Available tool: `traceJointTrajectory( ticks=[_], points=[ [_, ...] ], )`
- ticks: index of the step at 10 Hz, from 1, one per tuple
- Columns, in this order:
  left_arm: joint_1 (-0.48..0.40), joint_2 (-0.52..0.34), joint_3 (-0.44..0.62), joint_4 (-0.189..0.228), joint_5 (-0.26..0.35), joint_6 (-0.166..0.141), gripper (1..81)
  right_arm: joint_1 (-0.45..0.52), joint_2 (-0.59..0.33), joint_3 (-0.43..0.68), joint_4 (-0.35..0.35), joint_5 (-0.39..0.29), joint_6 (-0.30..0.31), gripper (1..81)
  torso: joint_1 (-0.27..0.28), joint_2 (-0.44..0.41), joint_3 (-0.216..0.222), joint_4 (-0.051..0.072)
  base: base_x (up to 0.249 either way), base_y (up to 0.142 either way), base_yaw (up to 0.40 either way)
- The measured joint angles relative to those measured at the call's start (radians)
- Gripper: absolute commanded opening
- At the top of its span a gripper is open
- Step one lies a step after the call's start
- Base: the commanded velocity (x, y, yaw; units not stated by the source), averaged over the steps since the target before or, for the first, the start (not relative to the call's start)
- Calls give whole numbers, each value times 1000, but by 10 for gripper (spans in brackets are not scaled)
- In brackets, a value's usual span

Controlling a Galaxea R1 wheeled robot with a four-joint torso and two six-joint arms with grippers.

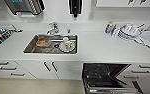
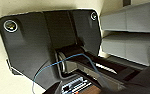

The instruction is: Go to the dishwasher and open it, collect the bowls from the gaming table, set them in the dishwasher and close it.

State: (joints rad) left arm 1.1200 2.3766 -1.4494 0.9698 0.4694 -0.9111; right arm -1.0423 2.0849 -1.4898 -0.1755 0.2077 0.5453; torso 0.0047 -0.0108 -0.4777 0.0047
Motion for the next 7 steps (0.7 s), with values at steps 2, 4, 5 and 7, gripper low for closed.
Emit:
traceJointTrajectory(
  ticks=[2, 4, 5, 7],
  points=[
    [65, 11, -137, 25, -115, 7, 811, 67, -38, 23, -1, -20, 33, 10, 0, 0, 0, 0, 0, 0, 0],
    [129, 38, -287, 48, -225, 17, 811, 145, -49, 34, -2, -63, 66, 10, 0, 0, 0, 0, 0, 0, 0],
    [150, 60, -357, 59, -268, 18, 811, 193, -49, 36, -2, -79, 83, 10, 0, 0, 0, 0, 0, 0, 0],
    [187, 129, -491, 77, -337, 18, 811, 281, -51, 36, -3, -111, 112, 10, 0, 0, 0, 0, 0, 0, 0]
  ],
)
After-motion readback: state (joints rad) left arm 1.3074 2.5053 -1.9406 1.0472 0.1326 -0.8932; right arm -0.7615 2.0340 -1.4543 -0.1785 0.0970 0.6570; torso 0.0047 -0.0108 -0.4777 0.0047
